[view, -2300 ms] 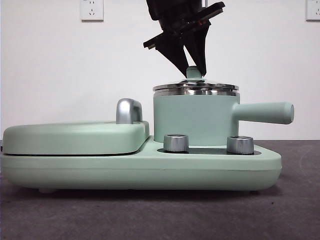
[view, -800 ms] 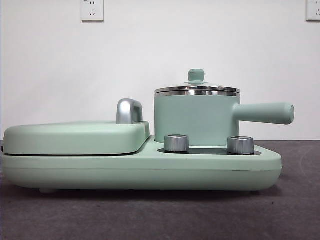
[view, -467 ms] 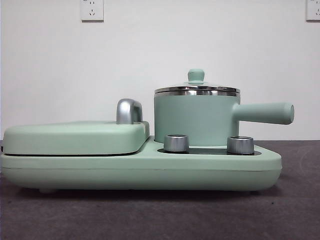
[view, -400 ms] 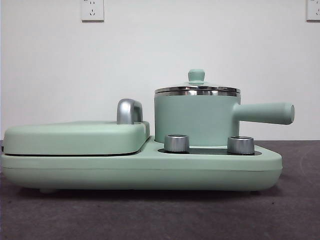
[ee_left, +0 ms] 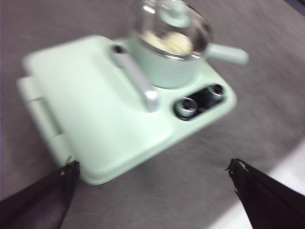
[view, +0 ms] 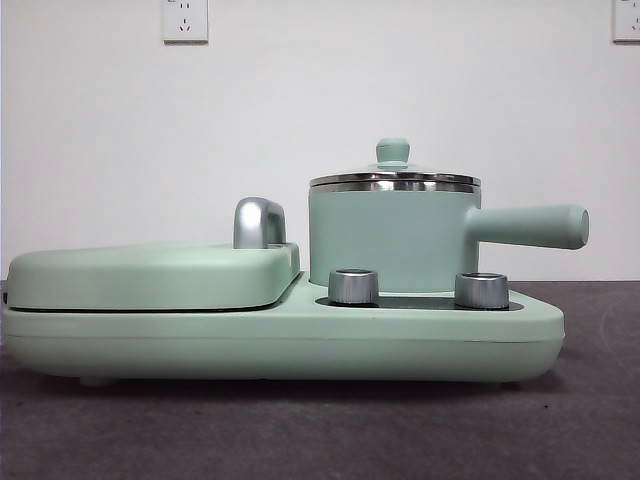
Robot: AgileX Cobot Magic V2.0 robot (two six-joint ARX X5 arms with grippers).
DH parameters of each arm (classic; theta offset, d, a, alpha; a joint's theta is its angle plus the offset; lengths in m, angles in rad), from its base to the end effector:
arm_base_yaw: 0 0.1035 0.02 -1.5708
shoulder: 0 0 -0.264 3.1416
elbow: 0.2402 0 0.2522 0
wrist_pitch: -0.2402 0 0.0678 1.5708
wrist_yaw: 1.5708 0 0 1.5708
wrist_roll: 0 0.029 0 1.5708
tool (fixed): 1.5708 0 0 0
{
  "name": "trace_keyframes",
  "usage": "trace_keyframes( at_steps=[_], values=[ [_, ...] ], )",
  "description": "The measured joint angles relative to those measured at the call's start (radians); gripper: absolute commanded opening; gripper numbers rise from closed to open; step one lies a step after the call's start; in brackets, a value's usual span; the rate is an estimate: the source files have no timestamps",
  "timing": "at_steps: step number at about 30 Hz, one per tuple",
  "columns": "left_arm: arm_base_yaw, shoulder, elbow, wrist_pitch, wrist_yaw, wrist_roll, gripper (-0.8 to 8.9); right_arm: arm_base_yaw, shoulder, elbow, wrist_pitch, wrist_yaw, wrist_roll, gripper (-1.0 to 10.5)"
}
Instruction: Put the buns in a small steamer
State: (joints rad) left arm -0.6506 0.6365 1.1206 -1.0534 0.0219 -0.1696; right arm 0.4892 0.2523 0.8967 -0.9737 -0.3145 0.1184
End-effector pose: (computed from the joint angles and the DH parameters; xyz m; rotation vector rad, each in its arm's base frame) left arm 0.0618 -0.0478 0.3754 0.0202 0.6040 -0.6040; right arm 0.0085 0.0147 0.3337 0.0814 0.3836 0.7751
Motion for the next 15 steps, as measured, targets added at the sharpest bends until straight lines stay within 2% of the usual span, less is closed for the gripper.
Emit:
trace_keyframes(
  at_steps=[3,4,5,6,7,8,9,10,15],
  values=[
    [0.001,-0.147,-0.110,0.032,-0.042,-0.018,4.92,0.000,0.000,0.000,0.000,0.000,-0.006,5.1],
    [0.001,-0.185,-0.144,0.042,-0.043,-0.019,4.70,0.000,0.000,0.000,0.000,-0.001,-0.006,4.7],
    [0.001,-0.209,-0.165,0.043,-0.043,-0.023,3.92,0.000,0.000,0.000,0.000,-0.003,-0.007,4.3],
    [0.001,-0.238,-0.188,0.040,-0.043,-0.025,2.68,0.000,0.000,0.000,0.000,-0.007,-0.007,3.5],
    [0.001,-0.258,-0.204,0.035,-0.043,-0.027,1.21,0.000,0.000,0.000,0.000,-0.013,-0.009,2.4],
    [0.001,-0.274,-0.211,0.028,-0.043,-0.031,-0.08,0.000,0.000,0.000,0.000,-0.021,-0.010,0.7],
    [0.001,-0.283,-0.212,0.026,-0.043,-0.034,0.22,0.000,0.000,0.000,0.000,-0.024,-0.013,-0.1],
    [0.001,-0.291,-0.212,0.027,-0.043,-0.034,0.06,0.000,0.000,0.000,0.000,-0.025,-0.018,0.2],
    [0.001,-0.294,-0.212,0.034,-0.043,-0.039,0.07,0.000,0.000,0.000,-0.001,-0.025,-0.040,0.2]
  ],
)
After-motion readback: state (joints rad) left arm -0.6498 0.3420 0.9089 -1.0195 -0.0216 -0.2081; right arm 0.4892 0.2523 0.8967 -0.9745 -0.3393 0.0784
